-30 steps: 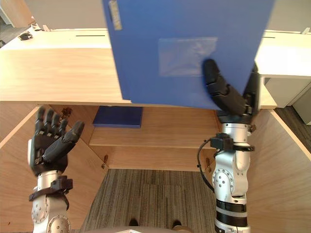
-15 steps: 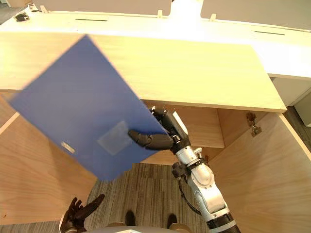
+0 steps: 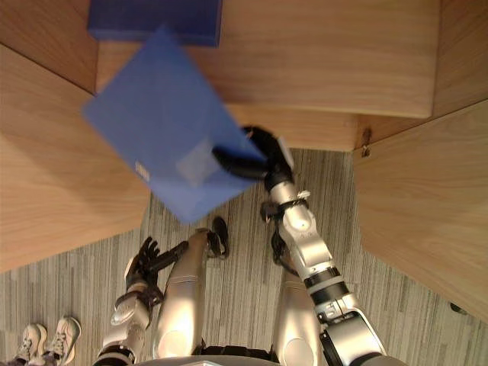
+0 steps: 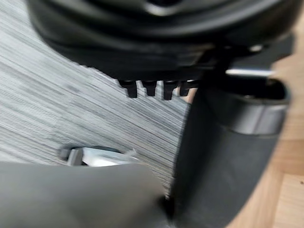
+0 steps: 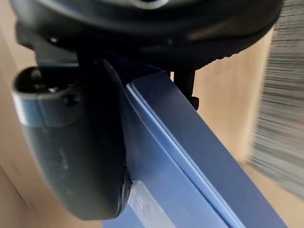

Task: Walk over to the cabinet, pick up the folder, carry it to the office cabinet, place the folder inside the office cabinet, then close the office cabinet door

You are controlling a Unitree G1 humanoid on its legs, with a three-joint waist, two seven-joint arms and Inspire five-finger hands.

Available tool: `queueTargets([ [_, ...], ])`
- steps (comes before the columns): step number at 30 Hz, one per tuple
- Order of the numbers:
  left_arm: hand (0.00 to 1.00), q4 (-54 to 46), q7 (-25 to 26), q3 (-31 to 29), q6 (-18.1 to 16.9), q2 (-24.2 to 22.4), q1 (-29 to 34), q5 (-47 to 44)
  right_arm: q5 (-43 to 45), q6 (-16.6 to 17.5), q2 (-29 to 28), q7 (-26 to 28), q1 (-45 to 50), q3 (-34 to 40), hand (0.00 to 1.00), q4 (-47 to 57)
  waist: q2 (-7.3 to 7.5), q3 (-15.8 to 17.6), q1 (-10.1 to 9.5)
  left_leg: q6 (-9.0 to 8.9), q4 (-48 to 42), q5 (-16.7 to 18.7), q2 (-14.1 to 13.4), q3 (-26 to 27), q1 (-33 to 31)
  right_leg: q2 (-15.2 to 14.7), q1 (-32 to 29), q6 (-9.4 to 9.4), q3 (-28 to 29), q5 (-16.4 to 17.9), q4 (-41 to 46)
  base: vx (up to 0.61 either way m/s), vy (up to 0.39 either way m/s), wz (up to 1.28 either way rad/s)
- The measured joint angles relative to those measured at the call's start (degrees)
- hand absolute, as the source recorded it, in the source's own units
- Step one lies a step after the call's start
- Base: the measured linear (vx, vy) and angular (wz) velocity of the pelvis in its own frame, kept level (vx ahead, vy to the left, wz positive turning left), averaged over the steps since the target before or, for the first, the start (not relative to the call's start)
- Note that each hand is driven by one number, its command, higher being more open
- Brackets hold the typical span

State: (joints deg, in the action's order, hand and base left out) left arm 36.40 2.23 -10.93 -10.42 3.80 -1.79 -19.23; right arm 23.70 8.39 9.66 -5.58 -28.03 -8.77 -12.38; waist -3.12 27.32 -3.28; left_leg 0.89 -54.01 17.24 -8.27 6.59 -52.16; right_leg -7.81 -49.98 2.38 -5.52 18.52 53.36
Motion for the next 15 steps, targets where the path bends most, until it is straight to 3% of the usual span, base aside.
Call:
queueTargets([
  [15,1.0,-10.71,3.35,1.44,-0.02,-4.5,-0.05,-2.48,21.29,8.22,-3.37,-17.92,-15.15,22.69,0.0,-0.76,-0.39,0.2,-2.31,-0.18,-1.55,-0.1,-0.64,-0.48,-5.95,-0.23,-5.87,-0.21,-1.07,0.27,1.9,-0.03,-0.047,0.01],
])
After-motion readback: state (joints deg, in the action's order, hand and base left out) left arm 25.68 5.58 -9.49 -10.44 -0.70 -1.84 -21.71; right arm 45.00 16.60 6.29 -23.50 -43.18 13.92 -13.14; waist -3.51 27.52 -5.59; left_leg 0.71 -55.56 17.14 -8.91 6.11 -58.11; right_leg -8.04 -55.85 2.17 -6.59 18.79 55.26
